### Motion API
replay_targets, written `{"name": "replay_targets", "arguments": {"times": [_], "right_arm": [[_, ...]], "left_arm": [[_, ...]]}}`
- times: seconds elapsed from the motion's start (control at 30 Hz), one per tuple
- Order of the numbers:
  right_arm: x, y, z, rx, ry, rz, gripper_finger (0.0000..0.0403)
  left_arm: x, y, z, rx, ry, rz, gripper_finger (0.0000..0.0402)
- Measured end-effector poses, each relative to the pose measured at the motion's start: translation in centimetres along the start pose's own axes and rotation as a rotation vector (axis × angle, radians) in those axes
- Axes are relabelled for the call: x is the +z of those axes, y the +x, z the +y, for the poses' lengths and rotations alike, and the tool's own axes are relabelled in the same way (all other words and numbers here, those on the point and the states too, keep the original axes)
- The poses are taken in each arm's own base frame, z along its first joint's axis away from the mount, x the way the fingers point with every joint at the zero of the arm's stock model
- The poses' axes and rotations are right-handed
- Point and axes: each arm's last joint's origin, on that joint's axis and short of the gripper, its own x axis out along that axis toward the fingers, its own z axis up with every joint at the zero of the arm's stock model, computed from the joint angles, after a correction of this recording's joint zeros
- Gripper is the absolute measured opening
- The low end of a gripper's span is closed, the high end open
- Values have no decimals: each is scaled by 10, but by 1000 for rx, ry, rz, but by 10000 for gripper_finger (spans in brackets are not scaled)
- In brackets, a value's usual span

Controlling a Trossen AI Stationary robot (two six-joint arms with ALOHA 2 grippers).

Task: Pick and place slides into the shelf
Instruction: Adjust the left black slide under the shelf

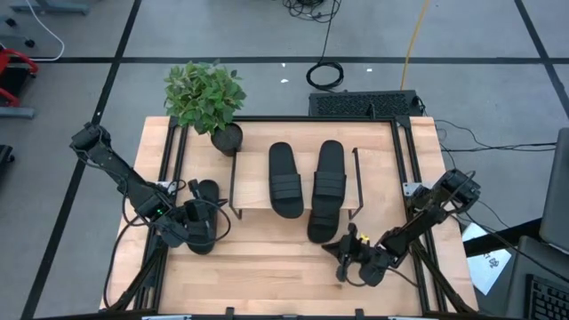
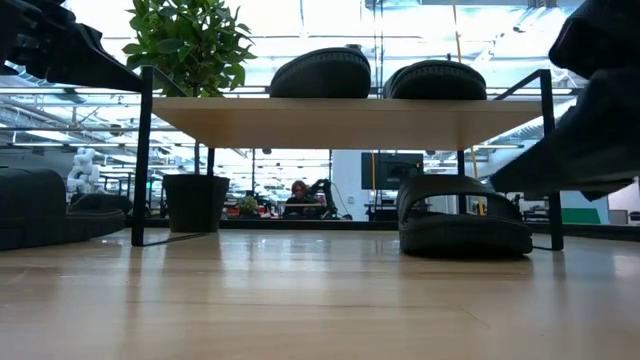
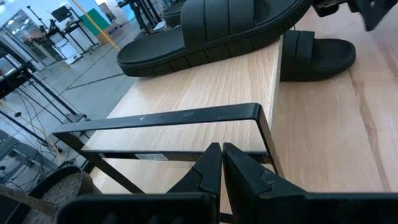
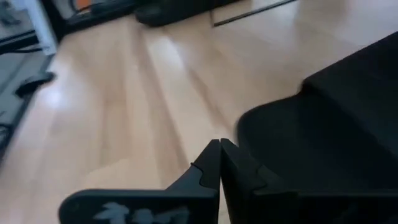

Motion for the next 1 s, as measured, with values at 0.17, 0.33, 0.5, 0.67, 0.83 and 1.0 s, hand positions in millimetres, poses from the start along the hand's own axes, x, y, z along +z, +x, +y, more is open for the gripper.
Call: {"name": "replay_targets", "arguments": {"times": [0.17,0.33,0.5,0.67,0.83,1.0], "right_arm": [[3,6,-6,-50,4,-13,0],[1,9,-14,-125,36,-15,0],[-4,7,-24,-206,87,-13,0],[-6,6,-27,-229,105,-2,0],[-9,4,-33,-270,117,19,0],[-13,0,-36,-299,146,19,0]], "left_arm": [[0,0,0,0,-1,0,21],[0,0,0,-1,-1,0,21],[0,0,0,-1,-2,0,21],[0,0,0,-1,-2,0,21],[0,0,0,-1,-8,-2,21],[0,0,0,-2,-8,-3,21]]}}
